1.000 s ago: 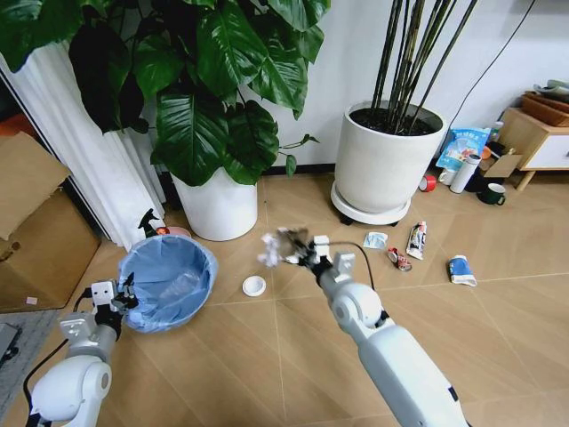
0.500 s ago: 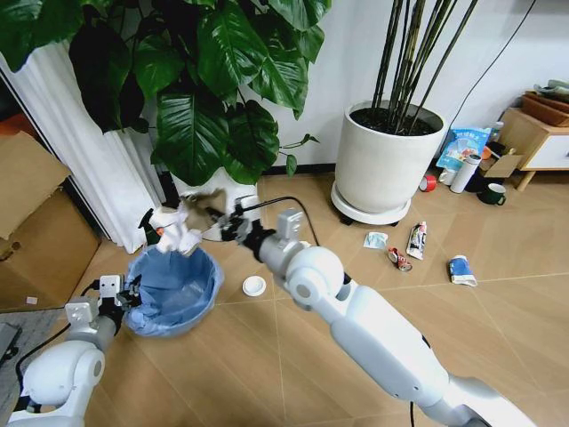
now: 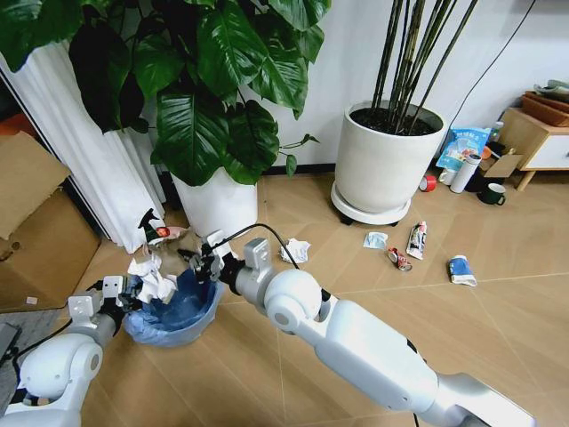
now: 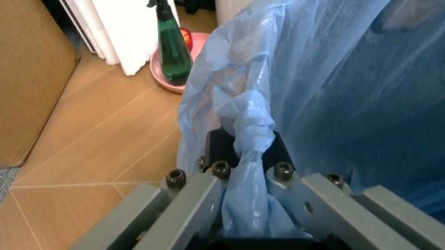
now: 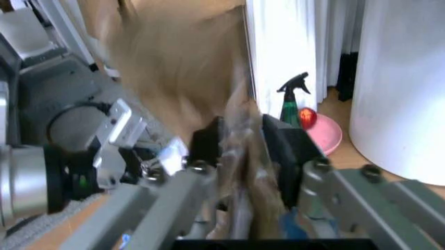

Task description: Pick up the trash bin and place the garbage on the floor into it.

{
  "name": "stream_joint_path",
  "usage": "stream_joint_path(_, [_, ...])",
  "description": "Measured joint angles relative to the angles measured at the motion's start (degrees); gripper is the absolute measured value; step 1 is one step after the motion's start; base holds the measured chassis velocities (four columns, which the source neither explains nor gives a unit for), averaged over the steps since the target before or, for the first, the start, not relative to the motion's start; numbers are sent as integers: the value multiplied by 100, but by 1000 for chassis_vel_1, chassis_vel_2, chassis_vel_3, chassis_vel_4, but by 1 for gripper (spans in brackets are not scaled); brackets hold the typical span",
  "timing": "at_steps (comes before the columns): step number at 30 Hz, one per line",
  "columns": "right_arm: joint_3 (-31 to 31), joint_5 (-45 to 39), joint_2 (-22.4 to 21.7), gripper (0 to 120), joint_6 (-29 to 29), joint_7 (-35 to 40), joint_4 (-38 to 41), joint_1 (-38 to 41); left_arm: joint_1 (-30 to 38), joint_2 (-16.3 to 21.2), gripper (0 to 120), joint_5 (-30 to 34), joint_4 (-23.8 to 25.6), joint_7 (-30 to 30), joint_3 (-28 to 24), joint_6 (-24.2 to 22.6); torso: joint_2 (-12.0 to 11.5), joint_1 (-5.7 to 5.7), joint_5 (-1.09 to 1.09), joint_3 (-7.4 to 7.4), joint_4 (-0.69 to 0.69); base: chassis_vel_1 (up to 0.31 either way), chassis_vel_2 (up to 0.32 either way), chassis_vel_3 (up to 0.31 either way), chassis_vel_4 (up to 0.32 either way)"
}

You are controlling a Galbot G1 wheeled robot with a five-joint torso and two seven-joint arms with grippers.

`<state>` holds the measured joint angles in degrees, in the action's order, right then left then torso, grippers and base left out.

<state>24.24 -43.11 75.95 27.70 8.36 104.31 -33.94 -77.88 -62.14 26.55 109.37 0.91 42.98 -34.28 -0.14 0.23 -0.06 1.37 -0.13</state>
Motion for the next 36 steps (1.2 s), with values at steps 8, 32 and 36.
stream_joint_path(8, [-1, 78, -7, 53, -2, 17, -21, -40, -16, 2, 0, 0, 5, 7, 2, 22, 0, 0, 1, 0, 0, 0, 0, 0, 0])
stream_joint_path(32, [-2403, 1172, -708, 100, -248, 72, 83, -1851, -172, -132, 0, -44, -74, 30, 239, 341, 0, 0, 3, 0, -1, 0, 0, 0, 0])
stream_joint_path(36, [-2686, 1377, -709, 100, -346, 12, 83, -2148, -194, -135, 0, -44, -73, 30, 270, 351, 0, 0, 3, 0, 0, 0, 0, 0, 0])
